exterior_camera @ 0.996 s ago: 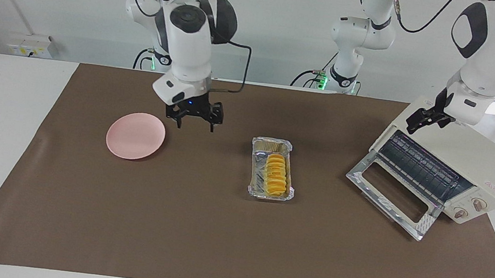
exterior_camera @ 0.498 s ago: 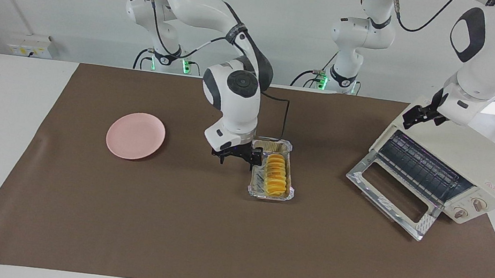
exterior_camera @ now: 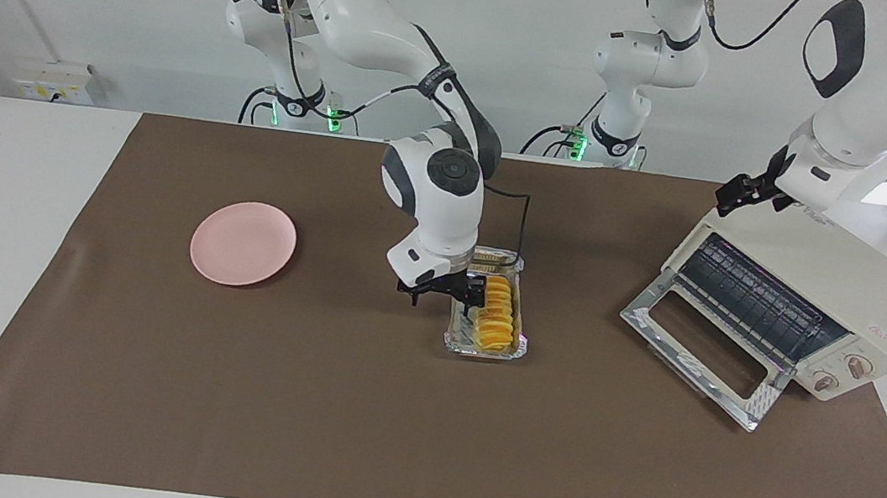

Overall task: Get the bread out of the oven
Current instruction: 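Carry the foil tray with the right gripper and set it beside the plate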

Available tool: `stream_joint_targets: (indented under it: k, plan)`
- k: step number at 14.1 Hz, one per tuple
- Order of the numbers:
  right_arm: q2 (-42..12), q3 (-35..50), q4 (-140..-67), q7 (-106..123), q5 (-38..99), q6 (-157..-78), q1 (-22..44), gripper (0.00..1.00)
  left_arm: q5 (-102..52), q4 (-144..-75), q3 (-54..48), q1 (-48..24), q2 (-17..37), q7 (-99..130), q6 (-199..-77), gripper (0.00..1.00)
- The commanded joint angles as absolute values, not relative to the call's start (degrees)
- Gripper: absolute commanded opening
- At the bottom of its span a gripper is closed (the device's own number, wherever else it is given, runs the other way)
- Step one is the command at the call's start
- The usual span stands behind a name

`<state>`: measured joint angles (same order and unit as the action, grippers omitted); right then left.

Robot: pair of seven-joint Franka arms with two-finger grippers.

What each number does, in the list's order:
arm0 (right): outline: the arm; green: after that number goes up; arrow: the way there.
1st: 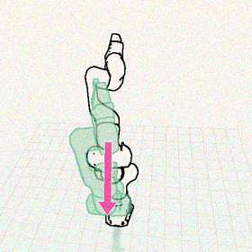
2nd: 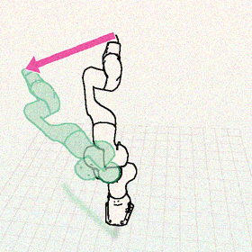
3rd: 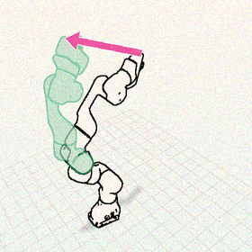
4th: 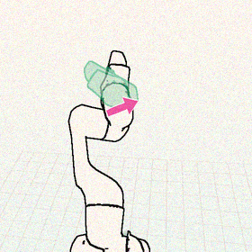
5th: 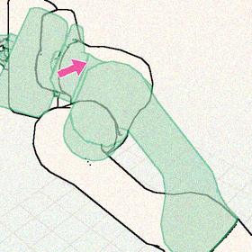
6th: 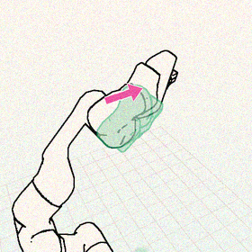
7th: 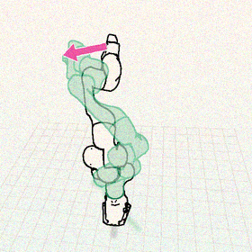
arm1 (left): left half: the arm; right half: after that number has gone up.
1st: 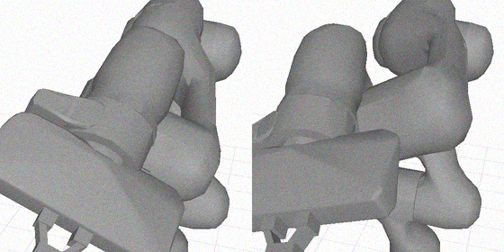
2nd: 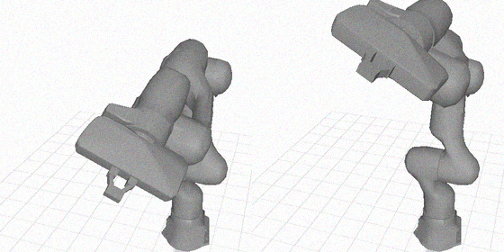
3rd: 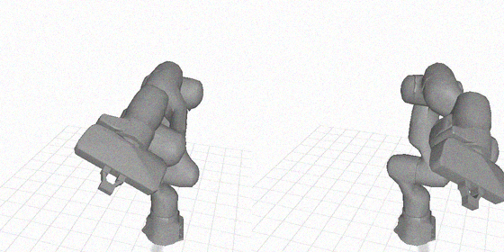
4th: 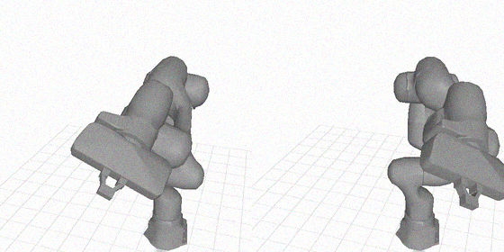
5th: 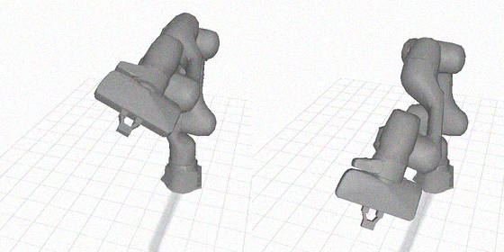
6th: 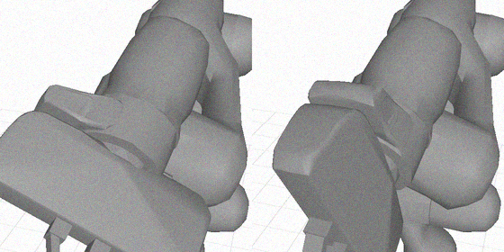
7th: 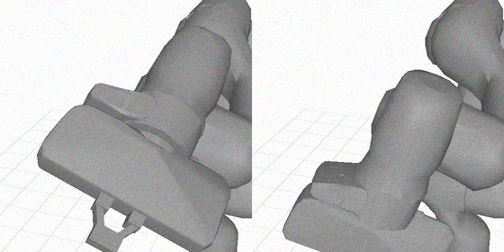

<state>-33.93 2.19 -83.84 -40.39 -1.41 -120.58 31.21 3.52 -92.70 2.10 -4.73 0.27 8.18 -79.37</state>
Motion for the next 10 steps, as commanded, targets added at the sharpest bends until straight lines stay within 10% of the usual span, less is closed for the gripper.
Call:
stream_joint_targets:
  k: [1,5,8,10]
  plan:
    - [-34.28,1.93,-84.98,-36.22,-1.67,-121.29,31.64,1.0,3.08,-94.66,-1.13,-1.42,-1.23,5.2,-81.2,1.0]
    - [-33.66,1.93,-88.58,-34.1,-1.76,-124.09,31.64,0.81,2.73,-95.37,-1.49,-1.23,-1.41,5.53,-81.74,1.0]
    - [-33.49,1.93,-88.07,-34.1,-1.5,-123.05,31.99,0.0,-0.09,-95.36,-1.93,-1.06,-1.49,5.45,-82.09,1.0]
    - [-33.49,1.93,-87.72,-34.63,-1.41,-122.78,32.25,0.0,-0.09,-95.71,-1.85,-1.23,-1.58,5.45,-82.09,1.0]
